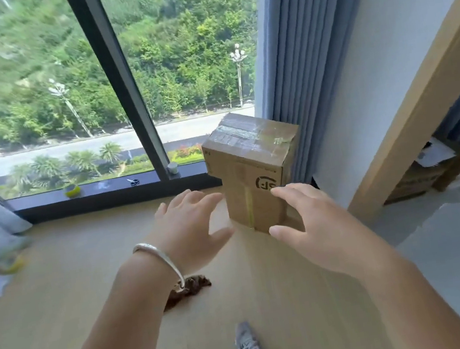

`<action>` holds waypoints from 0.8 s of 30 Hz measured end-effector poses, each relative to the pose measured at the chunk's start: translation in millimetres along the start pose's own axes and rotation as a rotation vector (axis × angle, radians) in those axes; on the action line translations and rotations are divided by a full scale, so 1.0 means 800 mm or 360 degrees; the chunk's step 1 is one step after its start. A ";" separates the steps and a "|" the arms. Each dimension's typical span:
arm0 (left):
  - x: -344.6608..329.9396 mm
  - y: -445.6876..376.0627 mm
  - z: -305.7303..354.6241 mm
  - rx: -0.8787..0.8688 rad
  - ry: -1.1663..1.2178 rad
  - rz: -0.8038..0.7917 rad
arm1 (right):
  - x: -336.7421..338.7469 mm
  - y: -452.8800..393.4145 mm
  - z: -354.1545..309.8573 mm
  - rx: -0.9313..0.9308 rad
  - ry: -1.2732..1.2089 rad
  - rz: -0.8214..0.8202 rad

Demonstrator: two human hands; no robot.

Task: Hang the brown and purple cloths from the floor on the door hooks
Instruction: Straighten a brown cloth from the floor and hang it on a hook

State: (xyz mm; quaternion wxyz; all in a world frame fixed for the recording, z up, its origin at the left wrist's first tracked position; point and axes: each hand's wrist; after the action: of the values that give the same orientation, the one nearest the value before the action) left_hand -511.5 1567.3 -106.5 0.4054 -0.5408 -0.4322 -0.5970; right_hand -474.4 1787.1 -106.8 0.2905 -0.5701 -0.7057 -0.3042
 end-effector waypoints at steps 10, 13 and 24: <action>-0.024 -0.145 -0.146 0.0415 0.0266 0.0053 | -0.014 -0.227 -0.024 0.0151 0.0317 -0.0328; -0.032 -0.172 -0.194 0.0544 0.0352 0.0023 | -0.028 -0.293 -0.044 0.0200 0.0394 -0.0411; -0.089 -0.159 -0.312 0.1216 0.0570 -0.0131 | -0.144 -0.465 -0.097 0.0580 0.0522 -0.0971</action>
State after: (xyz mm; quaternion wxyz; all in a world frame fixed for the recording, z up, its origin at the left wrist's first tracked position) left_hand -700.4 1368.1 -197.9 0.6213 -0.2218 -0.5663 -0.4941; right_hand -814.0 1594.1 -180.1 0.3922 -0.2170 -0.8294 -0.3334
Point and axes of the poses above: each hand's wrist, its own y-axis away from the middle knuckle, its own x-axis out of the back of the hand, z = x × y, and after that the axes turned 9 degrees about -y, right-handed
